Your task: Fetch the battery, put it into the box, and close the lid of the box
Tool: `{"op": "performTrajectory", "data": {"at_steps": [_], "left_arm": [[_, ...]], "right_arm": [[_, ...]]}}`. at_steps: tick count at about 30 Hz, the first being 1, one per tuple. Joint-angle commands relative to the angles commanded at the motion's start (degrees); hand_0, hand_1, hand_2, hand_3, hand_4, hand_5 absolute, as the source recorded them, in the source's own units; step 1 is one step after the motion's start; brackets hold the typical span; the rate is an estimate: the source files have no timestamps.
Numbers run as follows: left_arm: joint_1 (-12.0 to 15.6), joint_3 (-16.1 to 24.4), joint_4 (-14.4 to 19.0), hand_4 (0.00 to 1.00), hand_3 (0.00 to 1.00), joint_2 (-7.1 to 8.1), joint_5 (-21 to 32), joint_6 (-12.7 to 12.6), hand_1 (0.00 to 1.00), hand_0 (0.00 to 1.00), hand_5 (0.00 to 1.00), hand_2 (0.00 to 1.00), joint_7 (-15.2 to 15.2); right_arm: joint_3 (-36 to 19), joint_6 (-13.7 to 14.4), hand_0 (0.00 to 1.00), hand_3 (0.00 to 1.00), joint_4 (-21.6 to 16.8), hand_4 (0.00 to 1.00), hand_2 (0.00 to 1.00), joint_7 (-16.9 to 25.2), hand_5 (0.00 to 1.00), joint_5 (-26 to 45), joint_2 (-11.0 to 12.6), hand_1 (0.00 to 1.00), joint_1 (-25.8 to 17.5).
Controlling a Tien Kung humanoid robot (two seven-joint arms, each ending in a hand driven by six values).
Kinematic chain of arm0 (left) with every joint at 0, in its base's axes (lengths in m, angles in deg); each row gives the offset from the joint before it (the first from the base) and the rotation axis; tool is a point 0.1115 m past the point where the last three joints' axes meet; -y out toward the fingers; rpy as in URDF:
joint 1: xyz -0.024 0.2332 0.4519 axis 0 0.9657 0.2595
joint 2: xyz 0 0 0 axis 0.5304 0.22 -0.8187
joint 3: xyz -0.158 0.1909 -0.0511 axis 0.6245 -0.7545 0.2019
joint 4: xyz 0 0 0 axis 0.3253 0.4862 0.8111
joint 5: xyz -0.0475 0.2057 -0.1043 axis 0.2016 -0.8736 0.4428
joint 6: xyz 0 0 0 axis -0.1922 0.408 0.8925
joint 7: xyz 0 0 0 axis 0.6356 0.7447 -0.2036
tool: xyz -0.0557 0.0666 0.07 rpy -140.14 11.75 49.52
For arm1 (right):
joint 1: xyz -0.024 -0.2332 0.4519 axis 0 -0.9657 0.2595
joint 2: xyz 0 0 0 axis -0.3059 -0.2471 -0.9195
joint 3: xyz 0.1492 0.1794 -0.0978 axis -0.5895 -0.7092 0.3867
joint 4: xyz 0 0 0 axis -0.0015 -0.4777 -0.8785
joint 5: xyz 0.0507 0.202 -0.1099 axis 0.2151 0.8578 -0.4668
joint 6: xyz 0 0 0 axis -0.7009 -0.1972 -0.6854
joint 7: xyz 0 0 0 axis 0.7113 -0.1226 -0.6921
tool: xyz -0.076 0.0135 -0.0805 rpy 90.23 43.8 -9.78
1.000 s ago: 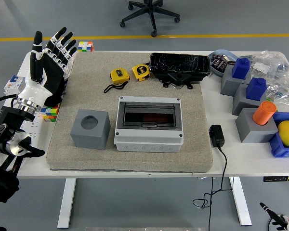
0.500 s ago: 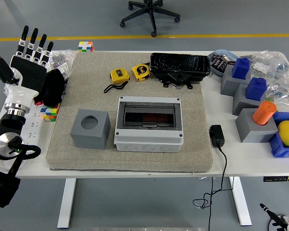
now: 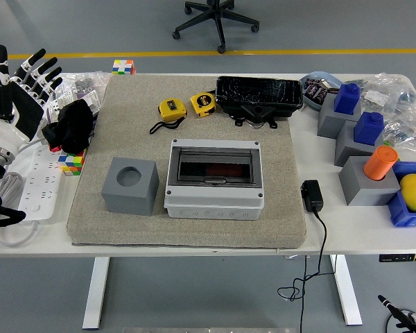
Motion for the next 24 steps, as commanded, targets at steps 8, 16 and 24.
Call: {"op": "performTrajectory", "data": {"at_steps": [8,16,24], "left_arm": [[-0.24,0.92,-1.04,0.998,0.841,-0.32,-19.06,2.67,0.893,0.919,0.998,0.841,3.43],[-0.43,0.11,-5.06,0.998,0.969,-1.85,-19.76,3.05,0.998,0.998,0.998,0.988,-4.07],[-1.19,0.05,-7.36,0.998,0.985,-3.39,-0.40,4.94,0.998,0.998,0.998,0.996,-8.67]], "right_arm": [[0.04,-0.02,0.877,0.837,0.00,0.998,0.793,0.04,0.998,0.20,-0.15,0.819,0.29],[0.29,-0.05,0.875,0.837,0.00,0.998,0.793,0.04,0.998,0.49,-0.22,0.818,0.34],[0.30,-0.09,0.876,0.837,0.00,0.998,0.793,0.00,0.998,0.50,-0.35,0.819,0.42]]}}
